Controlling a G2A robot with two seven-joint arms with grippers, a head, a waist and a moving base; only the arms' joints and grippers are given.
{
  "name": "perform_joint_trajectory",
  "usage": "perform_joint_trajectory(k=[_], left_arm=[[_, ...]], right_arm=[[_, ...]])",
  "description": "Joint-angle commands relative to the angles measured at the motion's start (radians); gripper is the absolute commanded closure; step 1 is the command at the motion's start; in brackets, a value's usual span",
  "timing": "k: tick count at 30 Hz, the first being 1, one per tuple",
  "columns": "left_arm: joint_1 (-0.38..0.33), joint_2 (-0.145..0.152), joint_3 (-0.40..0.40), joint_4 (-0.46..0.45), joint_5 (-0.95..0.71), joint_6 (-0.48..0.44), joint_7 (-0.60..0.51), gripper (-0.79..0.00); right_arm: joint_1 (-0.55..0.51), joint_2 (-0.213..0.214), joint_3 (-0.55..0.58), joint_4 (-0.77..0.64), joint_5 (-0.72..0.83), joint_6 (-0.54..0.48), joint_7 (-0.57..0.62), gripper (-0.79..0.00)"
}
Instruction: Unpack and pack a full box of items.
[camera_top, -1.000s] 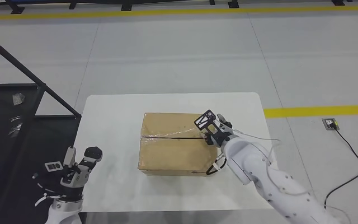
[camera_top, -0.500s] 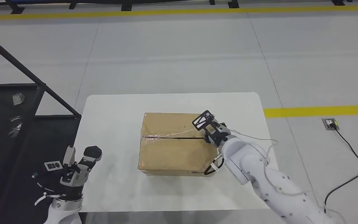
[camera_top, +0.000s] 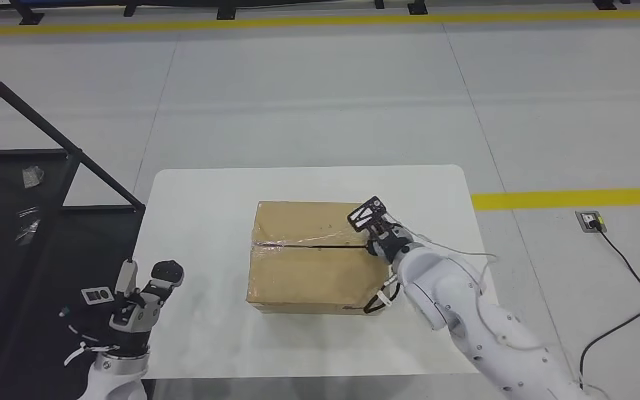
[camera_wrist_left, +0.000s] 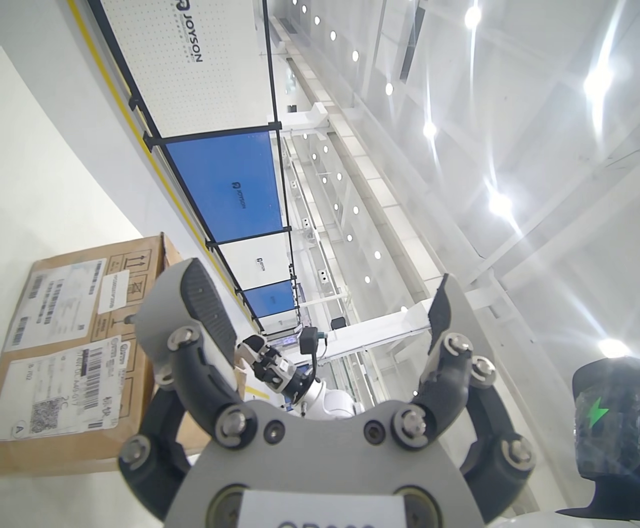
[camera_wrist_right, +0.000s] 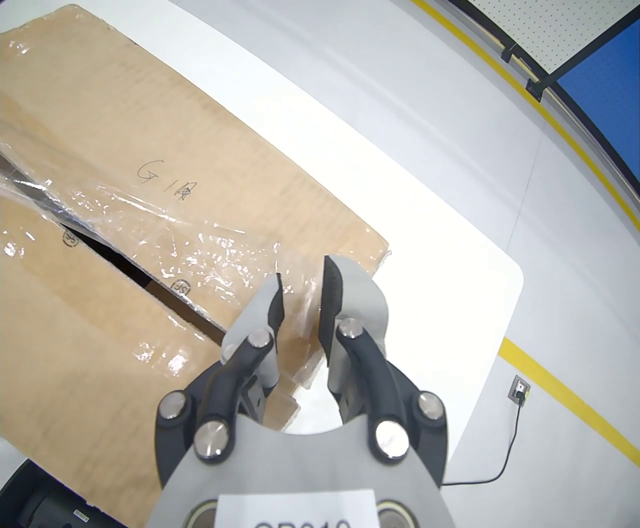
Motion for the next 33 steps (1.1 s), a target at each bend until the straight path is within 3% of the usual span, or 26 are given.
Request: perform_joint_trajectory(k=[1,9,15,22,33], left_arm=[[0.001,0.001,0.001,0.000,0.001,-0.003,0.002,-0.785],[-0.017,0.005,0.009,0.045,0.012,0.023,0.000,-0.785],[-0.106,0.011,0.068,0.173,0.031,0.096,-0.068,-0.785],[-0.198,0.012,0.152,0.306,0.039,0.118,-0.138,-0.785],[-0.205,0.010,0.237,0.310,0.047,0.101,-0.170,-0.785]], right_arm=[[-0.001,-0.004,0.007,0.003,0.006,0.003,0.000,0.000],[-0.025,-0.017,0.047,-0.016,0.067,-0.003,-0.068,0.000],[-0.082,-0.011,0.109,-0.053,0.117,-0.067,-0.140,0.000],[-0.139,-0.007,0.159,-0.086,0.148,-0.133,-0.199,0.000],[-0.194,-0.003,0.208,-0.126,0.189,-0.250,-0.243,0.000]])
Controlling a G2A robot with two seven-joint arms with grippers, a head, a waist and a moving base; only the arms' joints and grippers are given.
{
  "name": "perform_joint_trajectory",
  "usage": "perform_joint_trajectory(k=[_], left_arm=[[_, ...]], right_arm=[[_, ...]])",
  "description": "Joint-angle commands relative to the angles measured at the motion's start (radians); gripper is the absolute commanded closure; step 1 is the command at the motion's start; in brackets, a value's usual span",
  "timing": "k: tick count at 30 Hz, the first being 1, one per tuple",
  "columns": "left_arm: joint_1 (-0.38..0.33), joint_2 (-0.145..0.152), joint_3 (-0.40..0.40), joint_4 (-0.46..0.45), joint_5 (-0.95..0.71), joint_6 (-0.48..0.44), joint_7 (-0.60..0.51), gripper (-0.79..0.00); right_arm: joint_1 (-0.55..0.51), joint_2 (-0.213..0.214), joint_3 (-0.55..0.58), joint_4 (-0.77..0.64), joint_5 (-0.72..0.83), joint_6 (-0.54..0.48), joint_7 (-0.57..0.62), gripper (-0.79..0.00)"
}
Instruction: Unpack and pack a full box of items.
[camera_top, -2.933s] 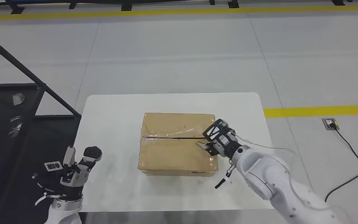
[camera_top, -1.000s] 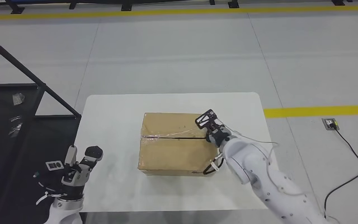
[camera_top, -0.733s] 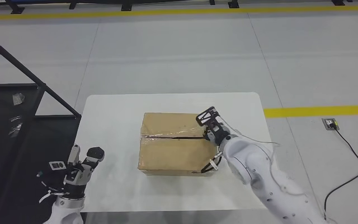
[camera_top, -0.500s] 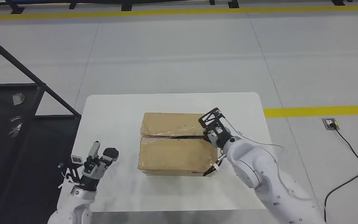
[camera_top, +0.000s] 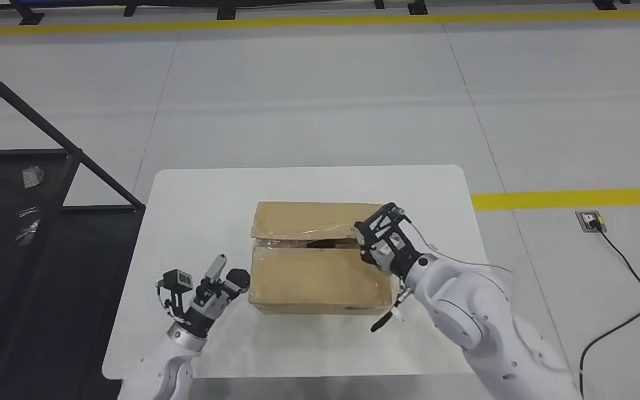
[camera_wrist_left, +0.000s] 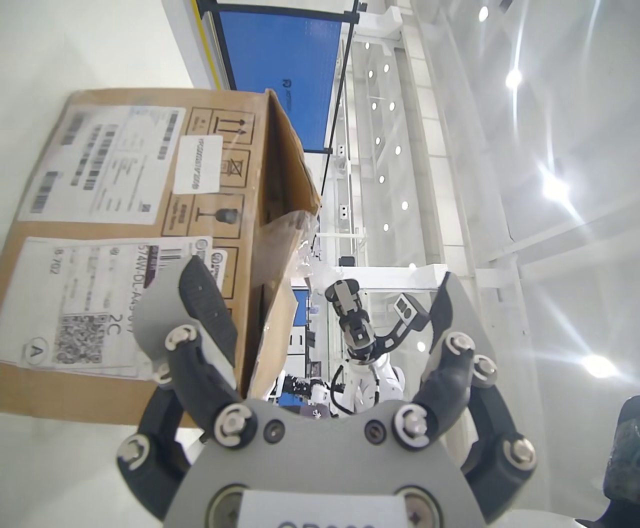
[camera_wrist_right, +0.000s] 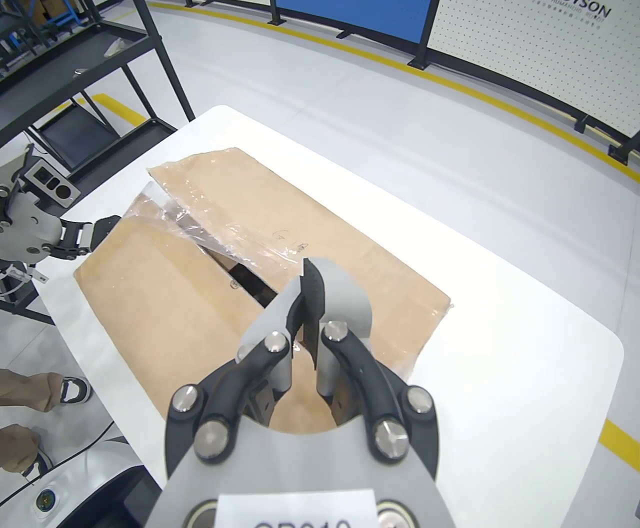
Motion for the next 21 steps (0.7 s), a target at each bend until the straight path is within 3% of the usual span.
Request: perform_joint_trajectory(k=[1,13,21], left_arm=[[0.004,0.000,0.012,-0.006,-0.001,-0.002,-0.003,-0.785],[0.052,0.005,0.029,-0.041,0.002,-0.034,0.000,-0.785],[0.120,0.017,-0.076,-0.235,-0.207,-0.023,-0.041,-0.785]], right_arm=[[-0.007,0.000,0.006,-0.006,0.001,-0.007,-0.004,0.000],[-0.052,-0.001,0.044,-0.032,0.011,-0.059,-0.066,0.000],[-0.077,-0.001,0.070,-0.042,0.016,-0.075,-0.071,0.000]])
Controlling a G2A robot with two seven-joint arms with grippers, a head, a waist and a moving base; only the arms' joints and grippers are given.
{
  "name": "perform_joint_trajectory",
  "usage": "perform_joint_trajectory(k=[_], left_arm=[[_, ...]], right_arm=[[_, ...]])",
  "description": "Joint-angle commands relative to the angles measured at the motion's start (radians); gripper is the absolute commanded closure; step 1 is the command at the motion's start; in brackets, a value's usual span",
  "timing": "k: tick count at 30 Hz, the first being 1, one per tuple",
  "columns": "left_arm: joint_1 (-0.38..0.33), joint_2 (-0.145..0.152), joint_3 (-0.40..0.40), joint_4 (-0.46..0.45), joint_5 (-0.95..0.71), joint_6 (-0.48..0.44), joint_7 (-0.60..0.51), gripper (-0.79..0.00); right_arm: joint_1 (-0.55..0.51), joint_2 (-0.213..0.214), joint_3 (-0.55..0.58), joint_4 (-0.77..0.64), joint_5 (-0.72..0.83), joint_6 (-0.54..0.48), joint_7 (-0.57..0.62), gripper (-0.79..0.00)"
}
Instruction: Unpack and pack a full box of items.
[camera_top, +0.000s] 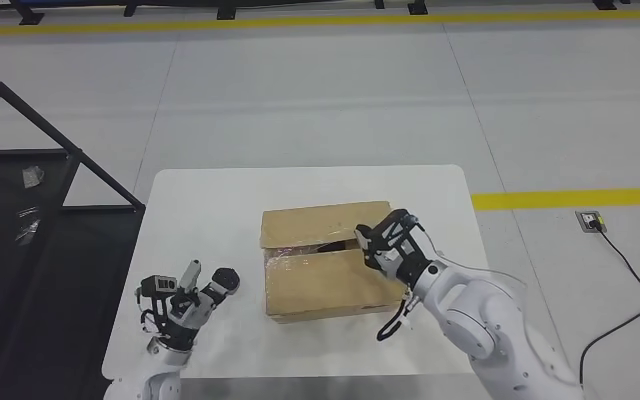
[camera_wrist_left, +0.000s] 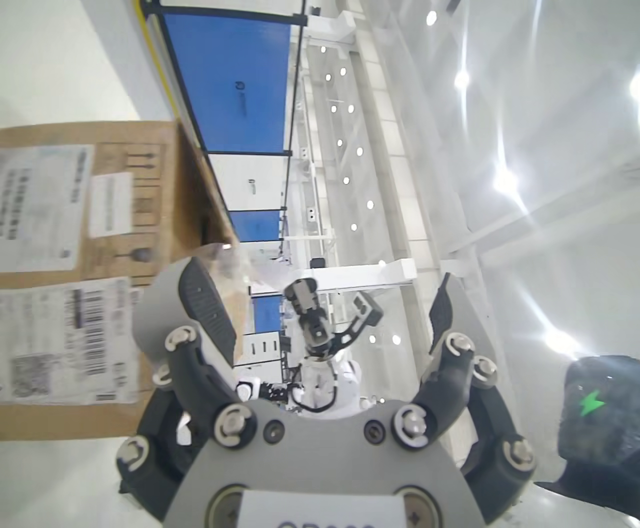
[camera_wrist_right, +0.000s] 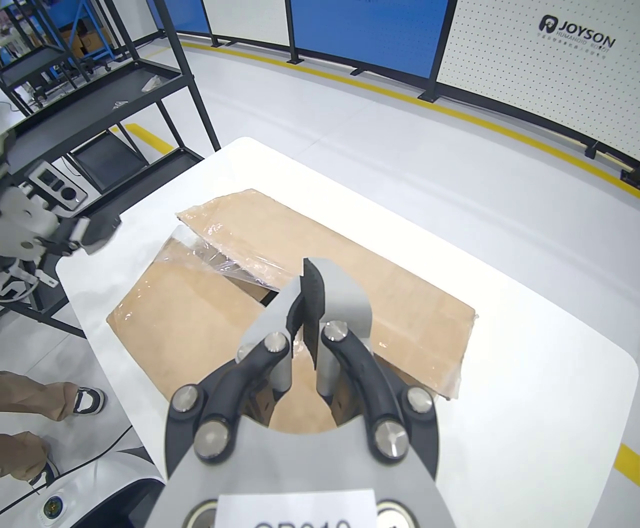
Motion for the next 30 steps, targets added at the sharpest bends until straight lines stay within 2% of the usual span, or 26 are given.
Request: perform_joint_trajectory(k=[1,3,6,9,16,22,30], left_arm=[[-0.004,0.002,-0.005,-0.046,-0.036,0.028,-0.009,-0.785],[-0.026,0.002,0.007,-0.065,-0.025,0.049,-0.001,-0.785],[-0.087,0.001,0.056,-0.044,0.015,0.097,0.020,-0.785],[-0.171,-0.002,0.120,0.029,0.075,0.127,0.054,-0.785],[-0.282,-0.015,0.216,0.183,0.137,0.114,0.126,-0.785],[-0.331,-0.022,0.262,0.264,0.165,0.113,0.173,-0.785],[-0.342,-0.024,0.284,0.295,0.175,0.112,0.172,-0.785]], right_arm=[[-0.003,0.000,0.004,-0.001,0.003,-0.003,0.001,0.000],[-0.006,-0.001,0.008,-0.001,0.004,-0.006,0.004,0.000],[-0.008,-0.002,0.010,-0.002,0.006,-0.007,0.012,0.000],[-0.007,-0.004,0.011,-0.003,0.007,-0.005,0.028,0.000],[-0.015,-0.007,0.015,-0.015,0.006,0.006,0.034,0.000],[-0.022,-0.008,0.023,-0.029,0.006,-0.001,0.037,0.000],[-0.012,-0.013,0.023,-0.026,0.011,-0.012,0.044,0.000]])
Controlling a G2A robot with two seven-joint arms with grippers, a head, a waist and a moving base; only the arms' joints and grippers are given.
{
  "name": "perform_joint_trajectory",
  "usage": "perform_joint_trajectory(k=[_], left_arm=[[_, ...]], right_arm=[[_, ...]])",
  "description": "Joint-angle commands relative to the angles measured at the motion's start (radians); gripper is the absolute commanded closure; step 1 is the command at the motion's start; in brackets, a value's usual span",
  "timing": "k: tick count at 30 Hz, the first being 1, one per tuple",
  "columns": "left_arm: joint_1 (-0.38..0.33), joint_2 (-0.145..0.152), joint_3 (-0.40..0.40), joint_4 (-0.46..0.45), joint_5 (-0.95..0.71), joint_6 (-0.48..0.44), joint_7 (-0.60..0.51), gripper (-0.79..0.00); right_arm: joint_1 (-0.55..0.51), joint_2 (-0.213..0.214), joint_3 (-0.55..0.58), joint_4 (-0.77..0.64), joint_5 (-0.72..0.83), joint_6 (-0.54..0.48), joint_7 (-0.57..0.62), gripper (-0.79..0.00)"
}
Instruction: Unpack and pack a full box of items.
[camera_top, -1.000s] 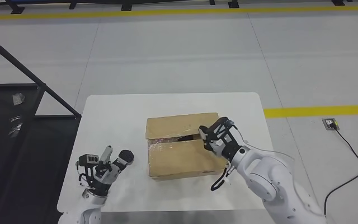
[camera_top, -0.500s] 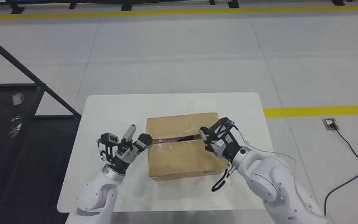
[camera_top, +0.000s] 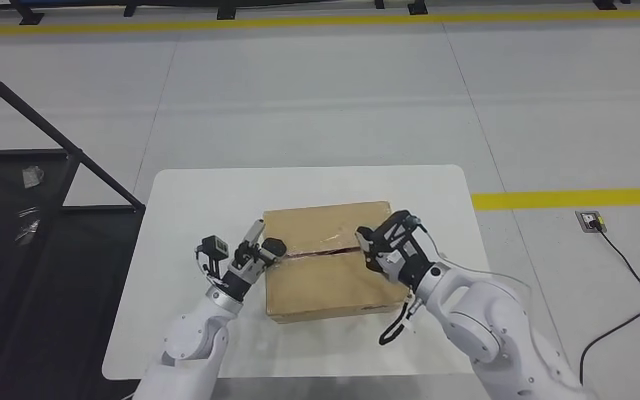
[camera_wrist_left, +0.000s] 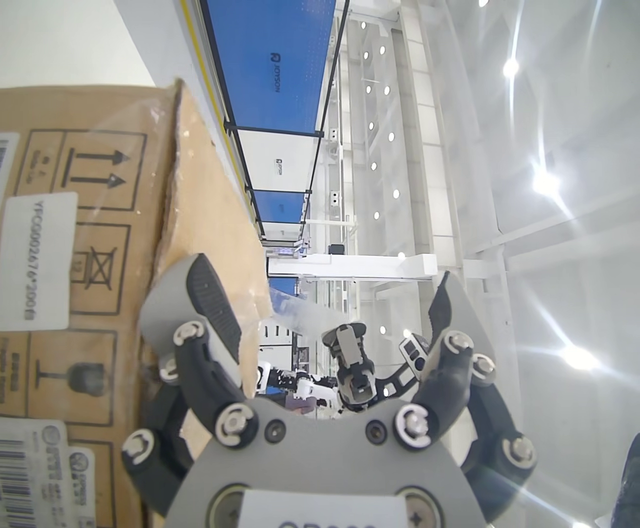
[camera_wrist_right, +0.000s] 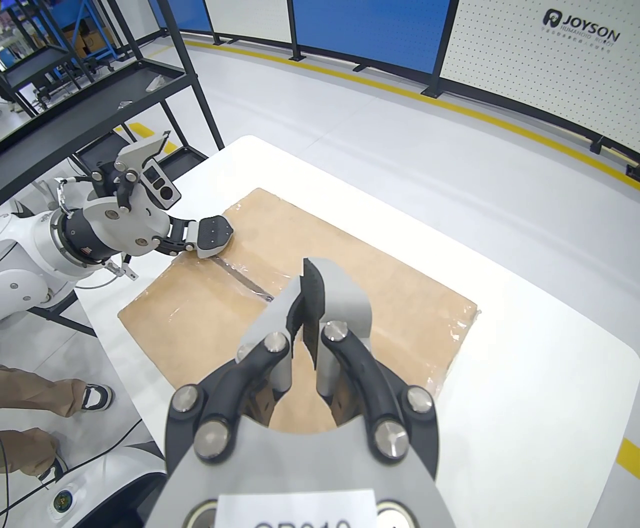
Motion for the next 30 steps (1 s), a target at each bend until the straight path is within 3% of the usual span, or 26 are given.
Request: perform_joint_trajectory(k=[1,15,30], left_arm=[[0.001,0.000,0.003,0.003,0.002,-0.001,-0.003,-0.785],[0.006,0.000,0.018,0.011,0.011,-0.002,-0.001,-0.785],[-0.007,-0.001,0.033,0.026,0.007,-0.001,-0.007,-0.785]], right_arm=[[0.006,-0.002,-0.003,0.004,0.004,-0.001,0.000,0.000],[-0.041,-0.001,0.035,-0.060,0.059,-0.052,-0.036,0.000],[-0.098,-0.002,0.052,-0.174,0.072,-0.032,-0.054,0.000]])
